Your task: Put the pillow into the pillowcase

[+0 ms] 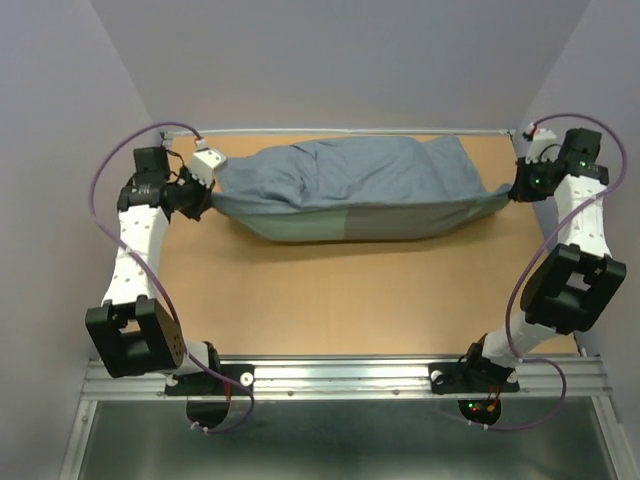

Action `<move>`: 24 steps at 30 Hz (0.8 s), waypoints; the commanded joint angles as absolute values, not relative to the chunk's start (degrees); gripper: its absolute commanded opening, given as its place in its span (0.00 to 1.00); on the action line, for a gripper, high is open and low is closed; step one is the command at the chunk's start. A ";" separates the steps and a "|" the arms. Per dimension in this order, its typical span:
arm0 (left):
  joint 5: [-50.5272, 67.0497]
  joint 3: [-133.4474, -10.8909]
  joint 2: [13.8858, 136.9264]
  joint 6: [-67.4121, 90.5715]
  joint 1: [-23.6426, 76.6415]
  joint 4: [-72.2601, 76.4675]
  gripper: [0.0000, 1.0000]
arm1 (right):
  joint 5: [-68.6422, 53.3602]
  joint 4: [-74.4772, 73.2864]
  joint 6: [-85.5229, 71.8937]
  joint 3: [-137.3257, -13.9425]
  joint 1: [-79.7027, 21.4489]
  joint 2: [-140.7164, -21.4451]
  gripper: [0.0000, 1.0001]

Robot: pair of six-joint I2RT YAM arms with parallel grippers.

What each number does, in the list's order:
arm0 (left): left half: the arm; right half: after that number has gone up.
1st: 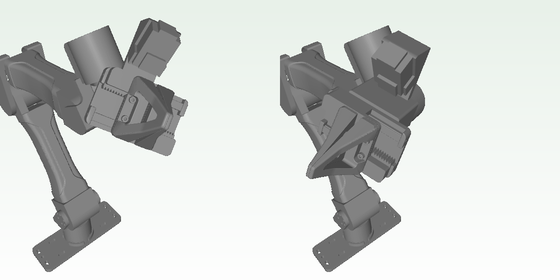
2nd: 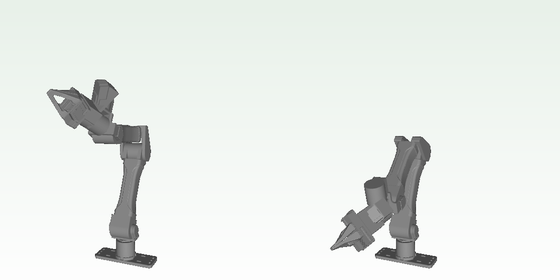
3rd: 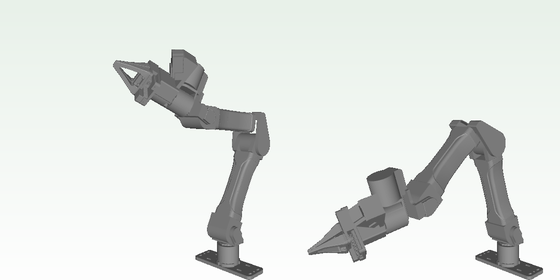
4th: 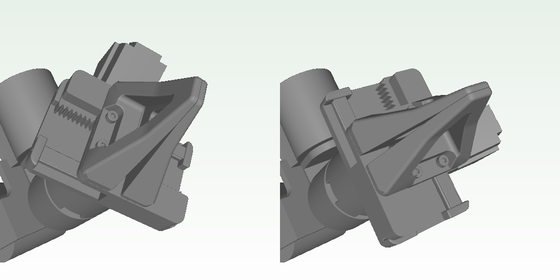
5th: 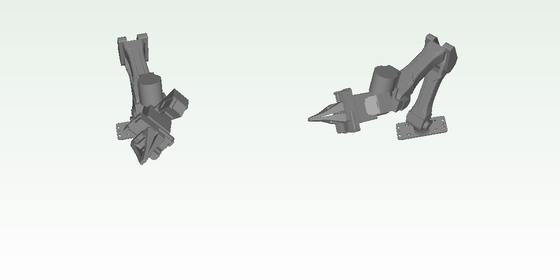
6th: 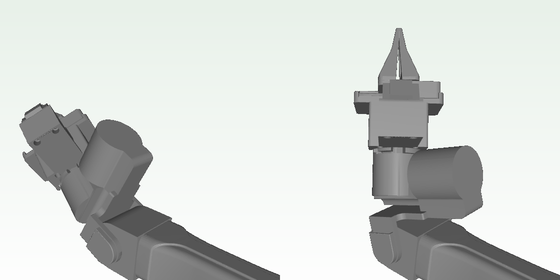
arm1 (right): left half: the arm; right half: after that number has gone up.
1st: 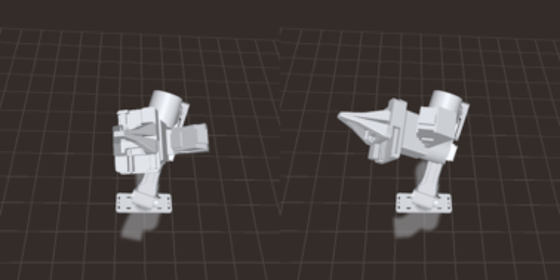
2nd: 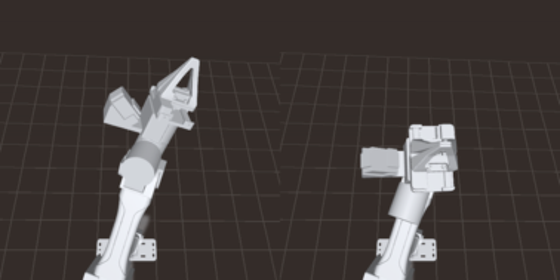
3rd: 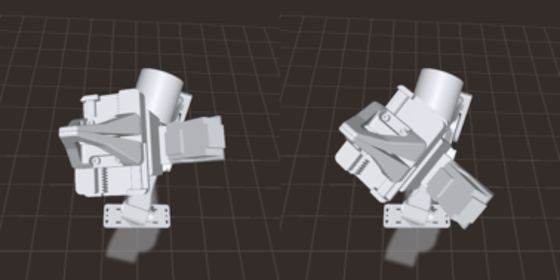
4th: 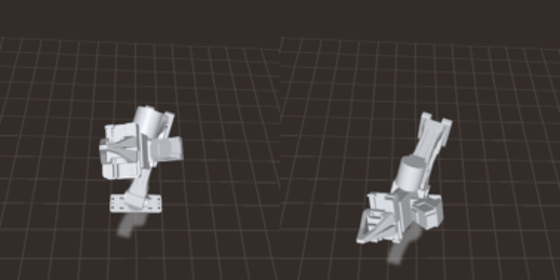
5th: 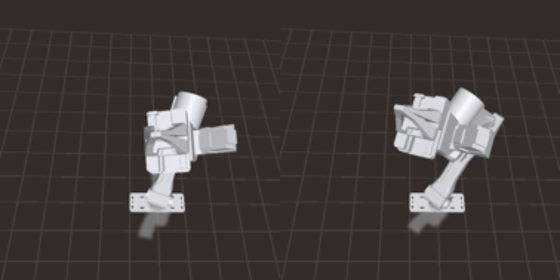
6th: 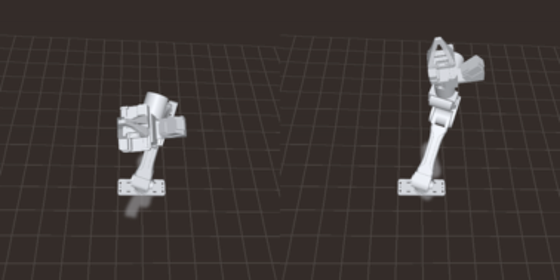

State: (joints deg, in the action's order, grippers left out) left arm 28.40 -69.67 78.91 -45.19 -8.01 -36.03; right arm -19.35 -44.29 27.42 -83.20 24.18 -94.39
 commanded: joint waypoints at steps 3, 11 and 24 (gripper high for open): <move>29.89 -83.13 72.70 -26.23 -11.86 -28.40 0.00 | -22.23 -40.69 15.06 -105.85 27.94 -90.35 0.01; 26.64 -95.09 62.77 -15.74 -15.29 -18.03 0.00 | -20.05 -38.59 2.56 -127.16 33.13 -86.23 0.01; 26.18 -91.77 63.18 -17.84 -15.38 -13.98 0.00 | -15.18 -28.92 2.55 -122.47 32.87 -88.50 0.01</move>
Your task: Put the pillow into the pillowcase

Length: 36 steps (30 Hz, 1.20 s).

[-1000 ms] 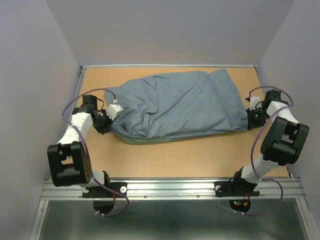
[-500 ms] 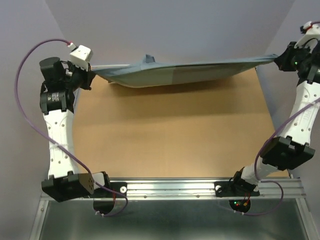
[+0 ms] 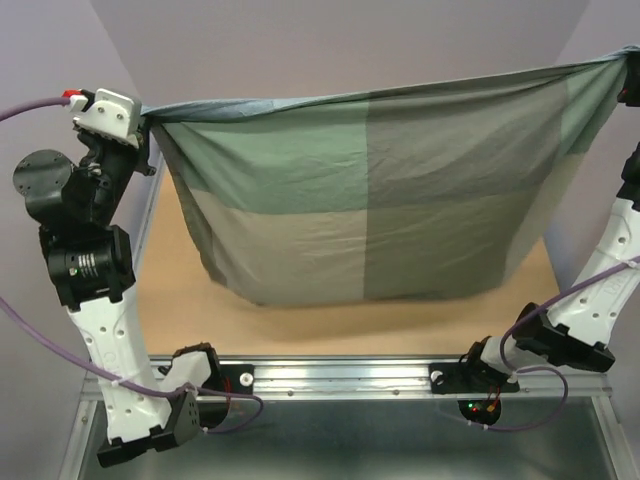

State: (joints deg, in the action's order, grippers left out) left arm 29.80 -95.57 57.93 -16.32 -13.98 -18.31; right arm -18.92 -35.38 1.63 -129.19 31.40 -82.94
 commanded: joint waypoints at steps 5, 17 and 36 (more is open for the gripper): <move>23.30 -86.76 70.56 -19.51 -12.57 -11.26 0.00 | -11.35 -25.42 7.63 -112.69 24.55 -92.72 0.00; 8.09 -141.81 122.68 -12.39 -11.78 -31.98 0.99 | 9.05 -35.94 13.62 -150.55 13.27 -131.93 1.00; 6.05 -115.96 108.31 -14.40 -11.69 -30.68 0.99 | -7.44 -37.86 13.81 -113.06 13.27 -108.21 1.00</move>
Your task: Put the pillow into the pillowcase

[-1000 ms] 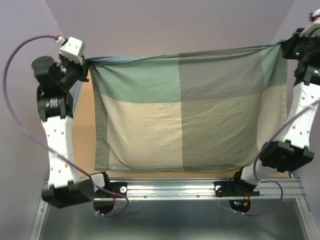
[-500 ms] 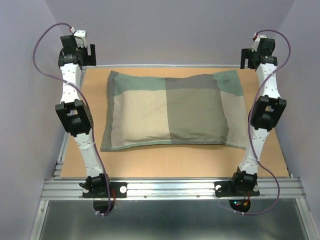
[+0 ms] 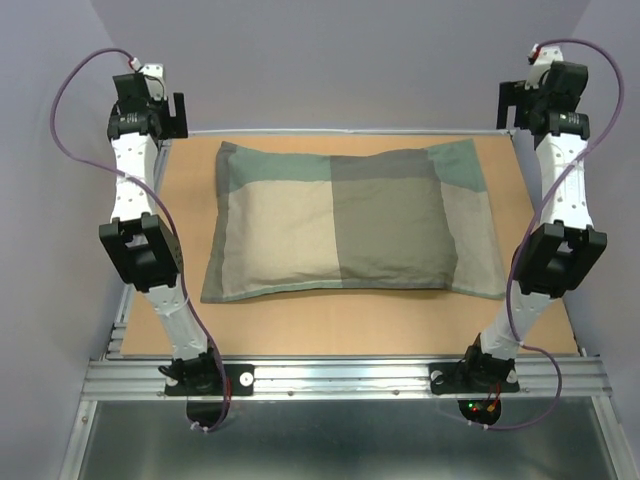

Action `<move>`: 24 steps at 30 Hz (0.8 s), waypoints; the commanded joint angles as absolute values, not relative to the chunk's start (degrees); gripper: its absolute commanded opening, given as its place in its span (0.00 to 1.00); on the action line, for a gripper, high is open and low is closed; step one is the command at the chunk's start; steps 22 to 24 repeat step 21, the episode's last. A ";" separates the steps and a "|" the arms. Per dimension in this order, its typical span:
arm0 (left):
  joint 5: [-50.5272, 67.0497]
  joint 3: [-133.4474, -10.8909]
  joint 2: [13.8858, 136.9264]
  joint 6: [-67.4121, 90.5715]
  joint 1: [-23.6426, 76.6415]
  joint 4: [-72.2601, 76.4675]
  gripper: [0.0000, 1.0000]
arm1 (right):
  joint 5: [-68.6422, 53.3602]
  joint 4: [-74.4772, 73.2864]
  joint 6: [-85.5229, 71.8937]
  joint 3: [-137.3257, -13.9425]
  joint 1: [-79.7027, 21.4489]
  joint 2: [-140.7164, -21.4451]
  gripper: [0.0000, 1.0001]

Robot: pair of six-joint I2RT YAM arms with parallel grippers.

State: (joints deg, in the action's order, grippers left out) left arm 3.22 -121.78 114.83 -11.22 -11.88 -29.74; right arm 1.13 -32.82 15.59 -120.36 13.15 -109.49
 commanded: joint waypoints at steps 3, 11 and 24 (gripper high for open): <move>8.00 -106.22 102.25 -15.29 -10.99 -25.85 0.99 | -12.72 -39.90 11.35 -106.90 13.27 -105.30 1.00; 4.57 -85.71 92.99 -15.03 -5.10 -15.04 0.99 | -22.06 -37.54 3.61 -88.87 11.25 -99.59 1.00; 6.77 -74.00 87.72 -13.71 -2.20 -9.58 0.99 | -20.92 -33.31 2.55 -81.82 9.41 -97.30 1.00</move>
